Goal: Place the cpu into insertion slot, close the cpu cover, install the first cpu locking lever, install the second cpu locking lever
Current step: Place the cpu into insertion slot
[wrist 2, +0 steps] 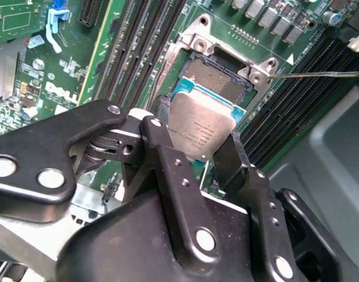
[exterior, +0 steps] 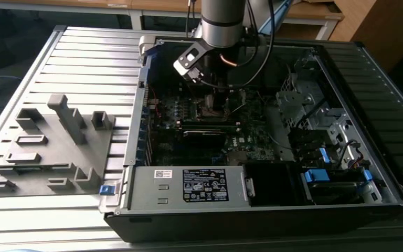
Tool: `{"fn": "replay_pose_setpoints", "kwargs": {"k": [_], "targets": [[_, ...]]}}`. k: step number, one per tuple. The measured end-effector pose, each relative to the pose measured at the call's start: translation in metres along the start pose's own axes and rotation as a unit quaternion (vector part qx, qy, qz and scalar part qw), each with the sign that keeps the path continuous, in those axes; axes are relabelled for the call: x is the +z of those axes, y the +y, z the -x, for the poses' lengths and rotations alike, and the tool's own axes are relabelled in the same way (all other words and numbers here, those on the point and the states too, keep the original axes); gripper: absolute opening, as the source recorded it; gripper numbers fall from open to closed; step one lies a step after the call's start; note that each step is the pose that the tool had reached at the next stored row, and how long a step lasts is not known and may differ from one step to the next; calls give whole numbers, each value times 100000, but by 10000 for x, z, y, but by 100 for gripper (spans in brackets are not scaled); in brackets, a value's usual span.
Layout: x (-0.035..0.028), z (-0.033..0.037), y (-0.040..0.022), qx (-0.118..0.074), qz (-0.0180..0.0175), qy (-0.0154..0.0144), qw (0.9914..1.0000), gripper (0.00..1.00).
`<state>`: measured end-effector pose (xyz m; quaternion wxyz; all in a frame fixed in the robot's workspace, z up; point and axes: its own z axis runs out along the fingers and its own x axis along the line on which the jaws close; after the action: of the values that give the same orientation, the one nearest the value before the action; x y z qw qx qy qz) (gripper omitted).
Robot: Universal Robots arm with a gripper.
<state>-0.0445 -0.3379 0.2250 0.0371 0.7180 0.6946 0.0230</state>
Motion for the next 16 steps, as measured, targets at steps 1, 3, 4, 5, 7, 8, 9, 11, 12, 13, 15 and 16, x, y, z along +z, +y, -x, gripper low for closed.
{"fn": "replay_pose_setpoints", "kwargs": {"k": [1, 3, 4, 5, 7, 8, 9, 11, 12, 13, 15, 16], "targets": [[7, -1, -1, 24, -1, -4, 100000, 54], [17, -2, -7, 67, -4, -11, 100000, 54], [17, -2, -13, 75, -4, -14, 100000, 54], [20, -2, -20, 80, -1, -10, 100000, 54], [33, -6, -23, 87, 0, 5, 100000, 54], [42, -6, -24, 88, -1, 2, 100000, 54], [53, -6, -25, 93, 1, 1, 100000, 54], [83, -7, -28, 103, -2, 1, 100000, 54], [96, -7, -30, 107, -3, -3, 100000, 54], [108, -8, -31, 110, -1, -1, 100000, 54], [118, -9, -32, 111, -5, -8, 100000, 54], [120, -9, -32, 113, -6, -10, 100000, 54]]}}
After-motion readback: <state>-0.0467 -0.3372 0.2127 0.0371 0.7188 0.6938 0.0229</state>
